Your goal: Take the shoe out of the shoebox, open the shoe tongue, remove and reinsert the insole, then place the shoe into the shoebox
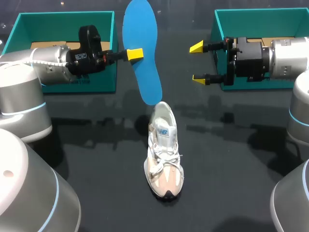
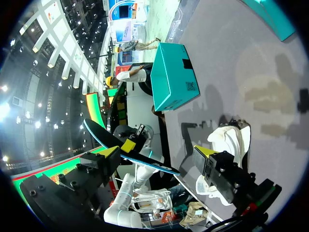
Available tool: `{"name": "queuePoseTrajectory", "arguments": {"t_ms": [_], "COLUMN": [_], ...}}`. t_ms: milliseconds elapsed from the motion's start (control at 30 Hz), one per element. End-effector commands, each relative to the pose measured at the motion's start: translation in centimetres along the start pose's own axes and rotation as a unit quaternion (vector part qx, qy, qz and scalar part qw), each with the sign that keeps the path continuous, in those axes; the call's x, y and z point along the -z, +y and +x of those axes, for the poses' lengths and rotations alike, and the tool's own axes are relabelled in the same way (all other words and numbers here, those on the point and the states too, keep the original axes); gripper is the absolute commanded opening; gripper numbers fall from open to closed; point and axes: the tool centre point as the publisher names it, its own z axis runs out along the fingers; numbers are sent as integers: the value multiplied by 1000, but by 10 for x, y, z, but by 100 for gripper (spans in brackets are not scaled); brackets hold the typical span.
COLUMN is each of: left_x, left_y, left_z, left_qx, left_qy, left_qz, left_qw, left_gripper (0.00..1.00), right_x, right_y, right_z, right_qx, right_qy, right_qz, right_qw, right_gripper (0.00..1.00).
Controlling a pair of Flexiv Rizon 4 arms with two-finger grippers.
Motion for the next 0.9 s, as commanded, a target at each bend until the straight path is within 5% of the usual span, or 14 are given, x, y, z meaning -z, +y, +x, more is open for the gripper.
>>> {"name": "queuePoseTrajectory", "arguments": {"t_ms": [33,367,467,867,900], "left_x": [1,14,17,17,15], "left_y": [2,-4,-6,-6,-5], "left_z": [-6,-3,-3,-3,-3], "left_qx": [-127,-411,-467,-467,-495], "left_qy": [13,42,108,108,114], "left_qz": [-10,-52,-47,-47,-54], "left_qw": [992,909,876,876,860], "left_gripper": [0,0,0,0,0], "right_x": [-2,-2,-2,-2,-2], "right_y": [0,0,0,0,0], "right_z": [1,1,1,1,1], "right_qx": [0,0,0,0,0], "right_qy": [-1,-1,-1,-1,-1], "right_qz": [-1,-1,-1,-1,-1], "right_qw": [1000,1000,1000,1000,1000], "right_gripper": [100,100,100,100,100]}}
